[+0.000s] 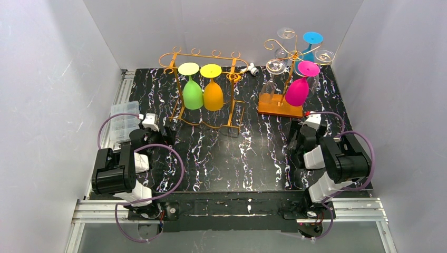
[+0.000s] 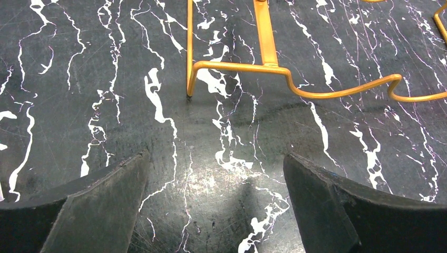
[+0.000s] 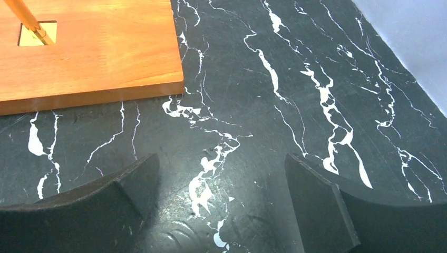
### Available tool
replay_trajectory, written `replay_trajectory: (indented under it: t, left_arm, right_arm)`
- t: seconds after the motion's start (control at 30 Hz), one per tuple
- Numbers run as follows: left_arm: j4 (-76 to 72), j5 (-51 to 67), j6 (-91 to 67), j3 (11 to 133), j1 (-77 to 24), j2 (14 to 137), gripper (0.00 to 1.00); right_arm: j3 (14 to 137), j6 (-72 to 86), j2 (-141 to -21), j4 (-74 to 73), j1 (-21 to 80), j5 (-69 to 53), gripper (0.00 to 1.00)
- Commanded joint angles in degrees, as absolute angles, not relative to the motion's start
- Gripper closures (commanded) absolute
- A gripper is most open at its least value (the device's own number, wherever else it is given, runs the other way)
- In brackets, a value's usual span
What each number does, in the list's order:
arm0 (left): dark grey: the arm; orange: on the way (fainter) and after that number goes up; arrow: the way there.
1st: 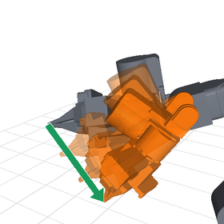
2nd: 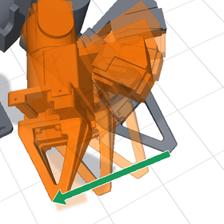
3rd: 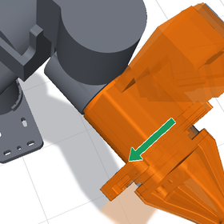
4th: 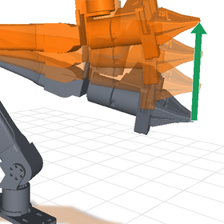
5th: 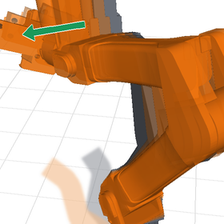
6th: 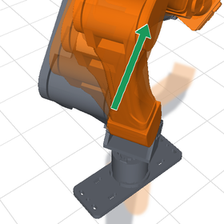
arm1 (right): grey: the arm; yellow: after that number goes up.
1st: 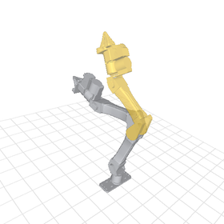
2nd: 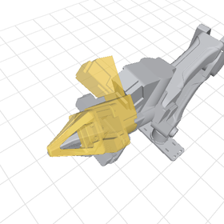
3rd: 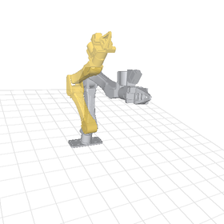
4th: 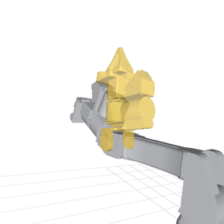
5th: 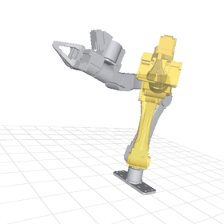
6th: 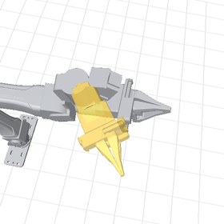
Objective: Place the wine glass upside down on the wine glass rack
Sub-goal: Reset both arms
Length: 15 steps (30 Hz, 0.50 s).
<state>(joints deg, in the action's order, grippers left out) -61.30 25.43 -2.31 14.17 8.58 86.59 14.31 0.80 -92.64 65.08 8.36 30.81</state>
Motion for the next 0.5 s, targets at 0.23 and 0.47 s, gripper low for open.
replay_trajectory:
  t: [0.23,0.47]
  left_arm:
    - [-63.0,24.1,-1.3,15.3,8.2,86.0,0.02]
    - [-60.0,20.4,1.5,16.2,5.2,85.2,0.02]
  right_arm:
    - [14.8,1.3,-91.6,67.8,7.7,29.9,0.02]
    - [14.8,1.4,-91.6,67.9,7.7,29.9,0.02]
